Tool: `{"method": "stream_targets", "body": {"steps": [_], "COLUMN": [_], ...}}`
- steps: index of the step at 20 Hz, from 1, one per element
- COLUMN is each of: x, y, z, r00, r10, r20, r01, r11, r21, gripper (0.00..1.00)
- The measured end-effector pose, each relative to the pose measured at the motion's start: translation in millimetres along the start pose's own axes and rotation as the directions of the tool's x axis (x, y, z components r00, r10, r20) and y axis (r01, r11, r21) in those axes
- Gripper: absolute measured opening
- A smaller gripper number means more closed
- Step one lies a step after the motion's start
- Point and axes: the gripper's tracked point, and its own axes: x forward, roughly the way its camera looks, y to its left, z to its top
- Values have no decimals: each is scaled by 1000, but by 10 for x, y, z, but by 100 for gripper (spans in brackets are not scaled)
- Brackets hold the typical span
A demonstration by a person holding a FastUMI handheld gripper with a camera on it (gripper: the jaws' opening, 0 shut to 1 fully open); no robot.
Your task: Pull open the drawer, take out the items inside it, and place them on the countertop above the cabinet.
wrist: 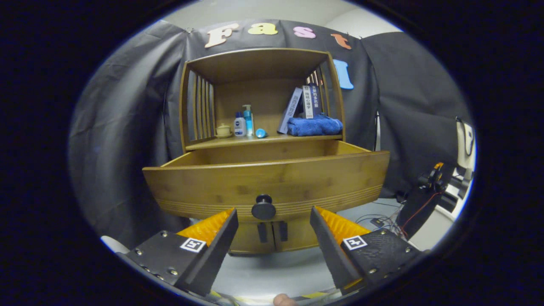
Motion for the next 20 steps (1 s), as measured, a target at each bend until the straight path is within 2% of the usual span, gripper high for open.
{"method": "stream_targets", "body": {"steps": [5, 9, 14, 15, 20], "x": [216, 468, 802, 839, 895], "y": [66, 141, 148, 132, 203], "z": [40, -125, -289, -219, -163], "r00": [996, 998, 1000, 998, 993], "r10": [18, 32, 20, 24, 44], "r20": [90, 50, -12, 52, 106], "r01": [-15, -29, -21, -22, -38], "r11": [999, 998, 999, 999, 998], "r21": [-30, -63, -37, -36, -57], "gripper": [100, 100, 100, 100, 99]}}
